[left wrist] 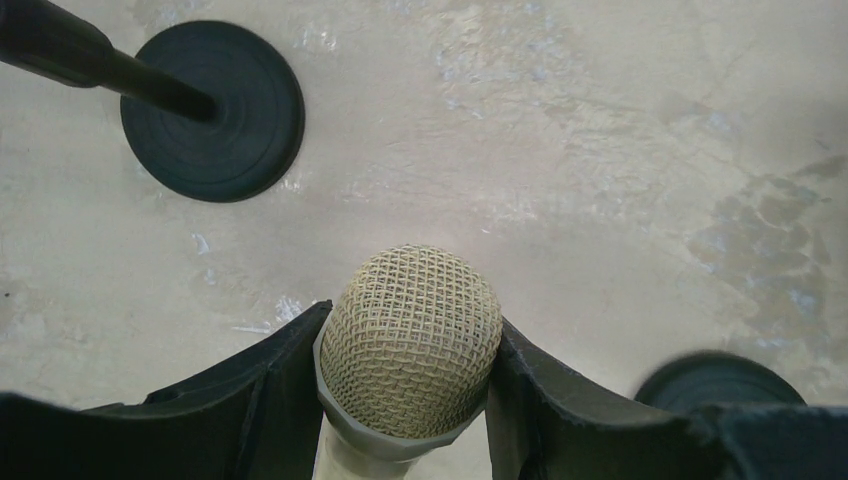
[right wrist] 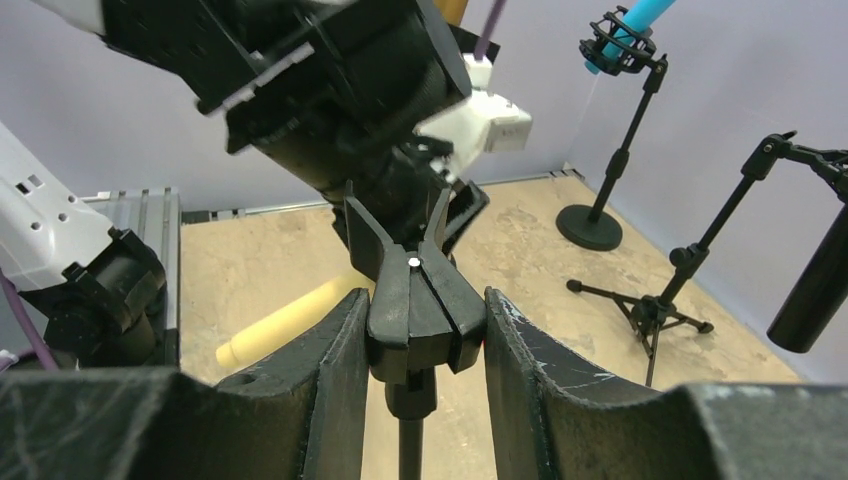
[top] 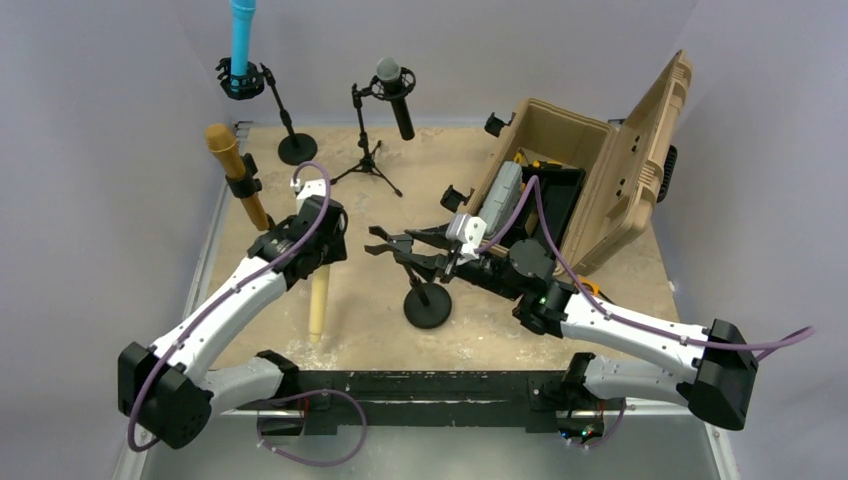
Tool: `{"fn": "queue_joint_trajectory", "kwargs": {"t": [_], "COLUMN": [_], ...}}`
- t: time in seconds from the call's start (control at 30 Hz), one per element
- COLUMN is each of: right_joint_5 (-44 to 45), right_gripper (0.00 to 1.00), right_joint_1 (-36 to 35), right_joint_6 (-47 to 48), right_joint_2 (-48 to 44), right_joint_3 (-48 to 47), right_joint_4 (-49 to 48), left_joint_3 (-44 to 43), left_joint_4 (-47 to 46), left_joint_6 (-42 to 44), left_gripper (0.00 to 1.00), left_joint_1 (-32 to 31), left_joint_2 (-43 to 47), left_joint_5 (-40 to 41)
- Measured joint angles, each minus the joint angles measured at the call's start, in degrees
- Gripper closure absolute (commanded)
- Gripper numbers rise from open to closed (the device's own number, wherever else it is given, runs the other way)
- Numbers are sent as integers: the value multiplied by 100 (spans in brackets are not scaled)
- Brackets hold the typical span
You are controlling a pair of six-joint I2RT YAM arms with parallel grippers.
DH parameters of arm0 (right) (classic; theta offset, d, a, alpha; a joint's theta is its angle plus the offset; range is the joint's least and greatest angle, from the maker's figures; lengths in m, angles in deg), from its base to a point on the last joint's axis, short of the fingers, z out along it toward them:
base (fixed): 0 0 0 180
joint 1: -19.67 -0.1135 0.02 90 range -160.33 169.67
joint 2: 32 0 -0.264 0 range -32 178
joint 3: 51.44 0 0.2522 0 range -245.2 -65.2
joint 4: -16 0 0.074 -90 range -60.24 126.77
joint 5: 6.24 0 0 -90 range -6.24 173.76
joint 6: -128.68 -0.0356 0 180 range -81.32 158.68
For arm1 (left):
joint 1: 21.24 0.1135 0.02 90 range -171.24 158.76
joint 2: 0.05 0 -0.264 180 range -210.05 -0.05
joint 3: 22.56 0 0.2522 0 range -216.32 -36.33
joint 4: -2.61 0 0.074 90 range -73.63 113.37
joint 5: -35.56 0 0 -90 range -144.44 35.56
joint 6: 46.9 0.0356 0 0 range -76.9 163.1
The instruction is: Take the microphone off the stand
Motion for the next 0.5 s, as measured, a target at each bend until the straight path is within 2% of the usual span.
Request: {"fn": "queue_joint_trajectory", "kwargs": {"t": [0.17,0.4,0.5], "right_joint_5": [-26,-46,-46], "right_gripper": [100,100,100], "right_joint_1": [0,0,0], "right_joint_6": [2,4,9], "right_joint_2": [-4,-17,-37], "right_joint_3": [26,96,111], "right_joint_4": [-24,-52,-63], "left_joint_3": [105,52,9], "left_joint_4": [-262,-431,-437], "left_joint_6": [-505,-859,-892], "left_gripper": [100,70,56], "left_joint_1": [33,70,70], "left_joint_2": [-831,-2127,-2371], "left_joint_5": [461,848,892]}}
